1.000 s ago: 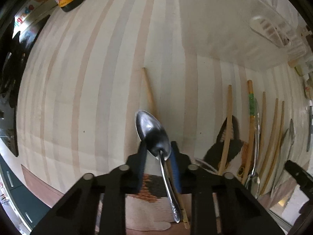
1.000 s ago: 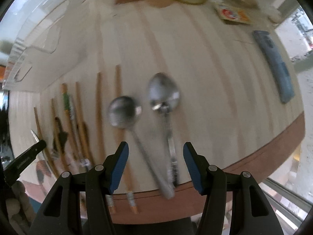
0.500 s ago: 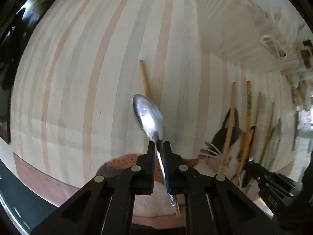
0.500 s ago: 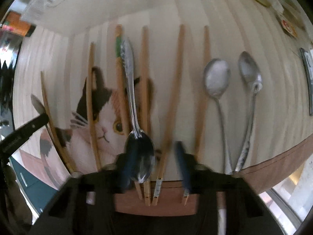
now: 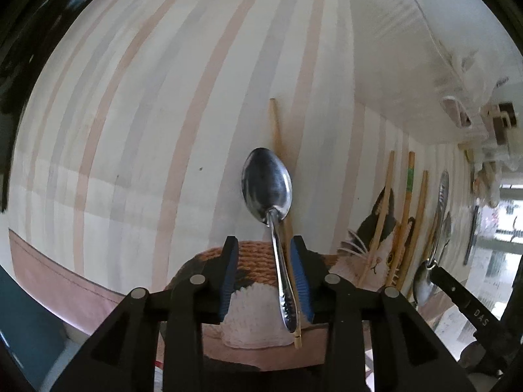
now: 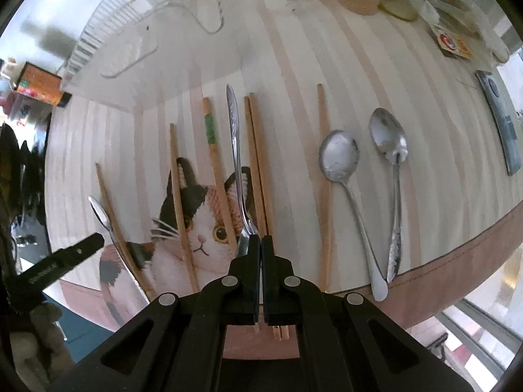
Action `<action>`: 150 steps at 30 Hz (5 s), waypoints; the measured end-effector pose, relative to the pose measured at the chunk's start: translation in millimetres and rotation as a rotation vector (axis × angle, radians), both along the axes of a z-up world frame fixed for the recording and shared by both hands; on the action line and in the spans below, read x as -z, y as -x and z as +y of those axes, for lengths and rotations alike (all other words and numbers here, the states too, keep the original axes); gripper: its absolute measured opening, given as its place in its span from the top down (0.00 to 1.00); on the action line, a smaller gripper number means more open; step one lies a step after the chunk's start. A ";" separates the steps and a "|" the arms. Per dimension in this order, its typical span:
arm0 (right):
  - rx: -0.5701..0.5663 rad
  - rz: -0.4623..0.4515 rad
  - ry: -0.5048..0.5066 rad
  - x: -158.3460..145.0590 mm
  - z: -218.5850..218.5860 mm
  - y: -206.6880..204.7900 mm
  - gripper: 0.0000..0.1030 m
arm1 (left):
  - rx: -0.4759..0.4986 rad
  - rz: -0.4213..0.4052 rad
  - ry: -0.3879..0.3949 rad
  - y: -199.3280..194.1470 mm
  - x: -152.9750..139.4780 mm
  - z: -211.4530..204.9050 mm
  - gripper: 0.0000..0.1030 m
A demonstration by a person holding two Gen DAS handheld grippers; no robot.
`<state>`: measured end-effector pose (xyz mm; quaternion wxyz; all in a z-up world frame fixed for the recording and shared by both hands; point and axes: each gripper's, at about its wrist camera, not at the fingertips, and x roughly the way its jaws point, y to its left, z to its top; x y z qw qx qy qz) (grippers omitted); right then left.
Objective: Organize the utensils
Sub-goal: 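Lift the spoon with the left tool while the right tool lifts the fork, then carry both utensils over the clear rack and open both tools to drop them, then grasp the ornate-handled spoon with the right tool while the left tool grasps the round spoon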
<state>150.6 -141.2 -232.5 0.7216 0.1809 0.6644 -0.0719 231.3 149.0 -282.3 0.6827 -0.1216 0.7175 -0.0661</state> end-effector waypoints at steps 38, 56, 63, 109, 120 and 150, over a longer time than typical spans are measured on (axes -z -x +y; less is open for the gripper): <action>-0.049 -0.123 -0.094 -16.0 -64.4 -23.1 1.00 | -0.006 -0.216 -0.216 11.0 -90.6 62.1 0.98; -0.042 -0.080 -0.055 2.0 -64.2 -26.8 1.00 | 0.185 -0.196 -0.315 47.8 -43.9 50.7 0.69; -0.045 -0.068 -0.056 10.5 -58.5 -26.7 0.99 | 0.170 -0.204 -0.338 32.8 -58.3 26.1 0.70; 0.001 -0.325 -0.019 -78.9 -79.0 -130.3 0.42 | 0.092 -0.538 -0.434 -70.3 -228.9 -50.5 0.04; 0.058 -0.286 0.018 -48.7 -116.1 -53.5 0.32 | 0.117 -0.311 -0.416 5.9 -146.2 -32.2 0.00; 0.242 -0.037 0.069 63.9 -207.4 55.4 0.94 | 0.321 0.109 -0.093 63.6 -24.5 -237.9 0.51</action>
